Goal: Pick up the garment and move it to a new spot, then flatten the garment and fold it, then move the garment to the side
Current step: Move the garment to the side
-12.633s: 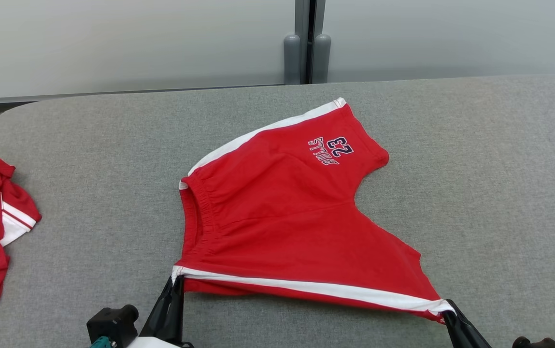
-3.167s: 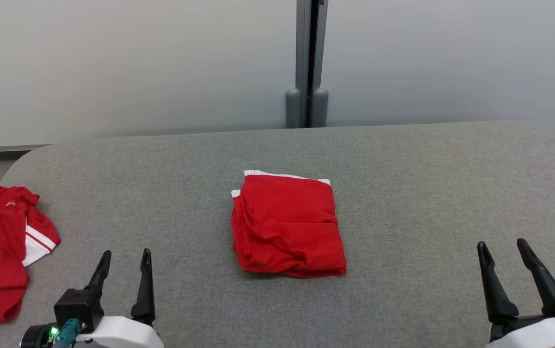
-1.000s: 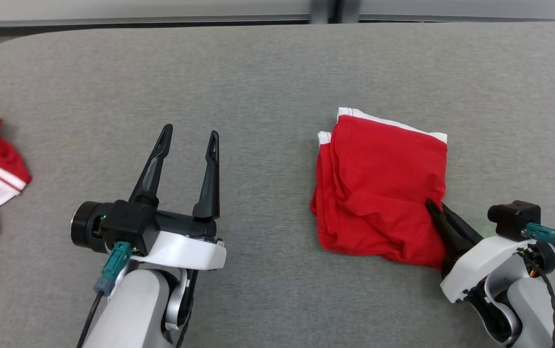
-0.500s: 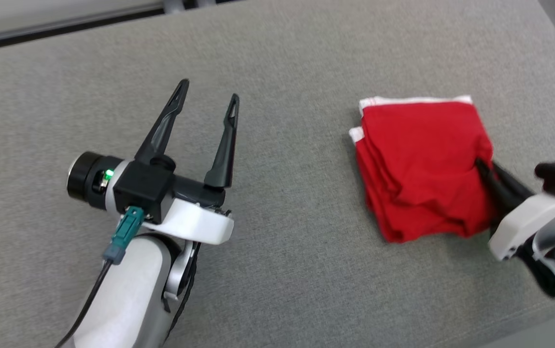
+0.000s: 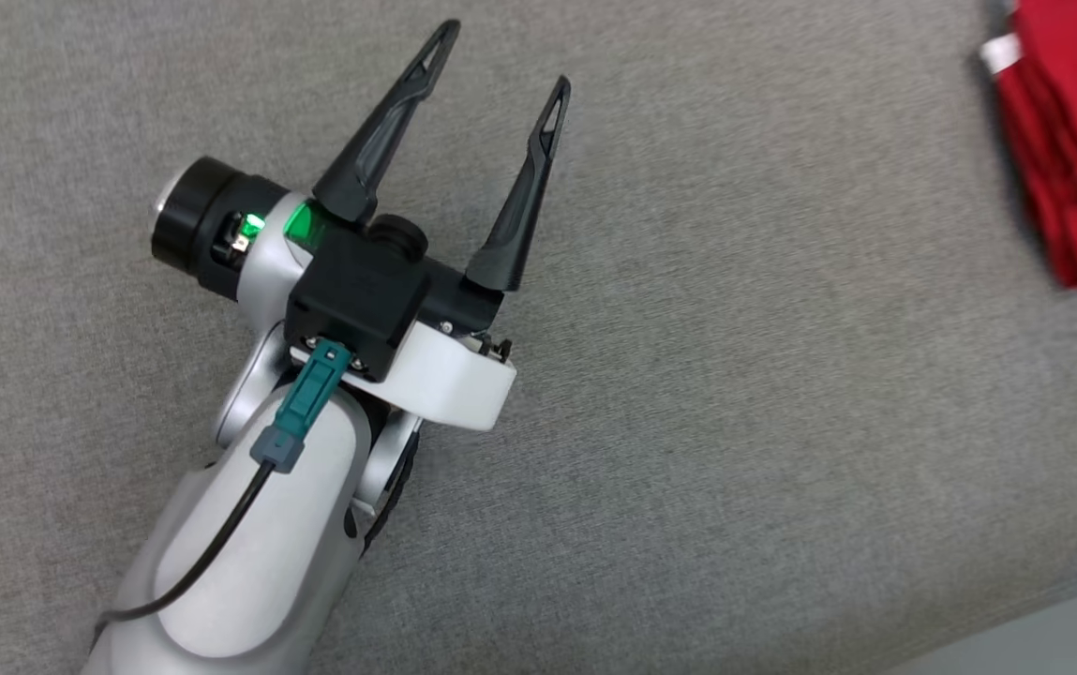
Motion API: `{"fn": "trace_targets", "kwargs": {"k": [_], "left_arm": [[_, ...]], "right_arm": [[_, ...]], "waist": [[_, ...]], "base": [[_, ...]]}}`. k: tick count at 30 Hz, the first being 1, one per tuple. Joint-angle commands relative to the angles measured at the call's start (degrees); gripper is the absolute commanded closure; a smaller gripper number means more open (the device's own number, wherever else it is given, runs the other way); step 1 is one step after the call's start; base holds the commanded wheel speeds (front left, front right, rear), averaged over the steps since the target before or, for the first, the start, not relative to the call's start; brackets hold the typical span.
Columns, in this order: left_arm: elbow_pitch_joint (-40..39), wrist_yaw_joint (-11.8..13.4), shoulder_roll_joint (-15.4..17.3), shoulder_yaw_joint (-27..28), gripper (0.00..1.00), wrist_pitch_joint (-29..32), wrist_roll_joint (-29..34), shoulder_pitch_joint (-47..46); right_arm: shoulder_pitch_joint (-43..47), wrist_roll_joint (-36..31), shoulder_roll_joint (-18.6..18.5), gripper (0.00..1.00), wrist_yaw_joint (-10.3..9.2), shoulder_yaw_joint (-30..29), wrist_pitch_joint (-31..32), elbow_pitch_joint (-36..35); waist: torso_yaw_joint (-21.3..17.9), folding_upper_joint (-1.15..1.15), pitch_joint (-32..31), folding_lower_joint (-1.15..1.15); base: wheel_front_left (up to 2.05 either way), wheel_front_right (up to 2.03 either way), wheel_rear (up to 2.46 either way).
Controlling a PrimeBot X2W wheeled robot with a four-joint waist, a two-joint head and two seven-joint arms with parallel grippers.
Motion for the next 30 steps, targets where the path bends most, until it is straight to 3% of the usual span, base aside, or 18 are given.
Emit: {"fn": "trace_targets", "kwargs": {"k": [1,6,8,9,13,18,23,30], "left_arm": [[-0.6,-0.3,0.4,-0.1,0.0,0.2,0.7,-1.6],[-1.3,-0.5,0.7,-0.5,0.0,0.9,1.4,-3.3],[-1.4,-0.5,0.7,-0.7,0.0,1.2,1.7,-4.1],[-1.3,-0.5,0.7,-0.8,0.0,1.2,1.7,-4.2],[-0.5,-0.2,0.8,-0.9,0.0,0.9,1.5,-4.1],[1.7,0.5,1.5,0.1,0.0,-0.2,-0.1,-1.5],[4.0,1.3,2.3,1.5,0.0,-1.6,-2.0,1.8],[6.0,2.7,2.9,3.5,0.0,-3.0,-5.0,7.2]], "right_arm": [[-1.5,0.6,-0.8,1.0,-0.12,-0.2,-0.6,0.9],[-4.5,1.7,-1.5,1.0,-0.12,0.4,-1.1,3.8],[-5.6,2.5,-0.9,0.55,-0.12,0.5,-1.2,5.1],[-6.0,2.8,-0.6,0.0,-0.12,0.4,-1.3,5.9],[-6.0,4.3,1.5,0.0,-0.12,-1.2,-1.6,9.0],[-1.5,6.0,3.9,0.0,-0.12,-7.8,-1.5,5.7],[6.3,3.9,7.9,0.0,-0.12,-17.4,-1.6,-1.6],[20.1,-3.9,18.2,0.0,-0.12,-30.0,-1.4,-15.8]], "waist": [[1.2,0.0,2.6,0.0],[1.6,0.0,4.7,0.0],[1.5,0.0,5.4,0.0],[1.4,0.0,5.5,0.0],[0.7,0.0,5.3,0.0],[-0.7,0.0,2.4,0.0],[-2.2,0.0,-2.0,0.0],[-3.3,0.0,-8.1,0.0]], "base": [[0.0,0.0,0.0],[0.0,0.0,0.0],[0.0,0.0,0.0],[0.0,0.0,0.0],[0.0,0.0,0.0],[0.0,0.0,0.0],[0.0,0.0,0.0],[0.0,0.0,0.0]]}}
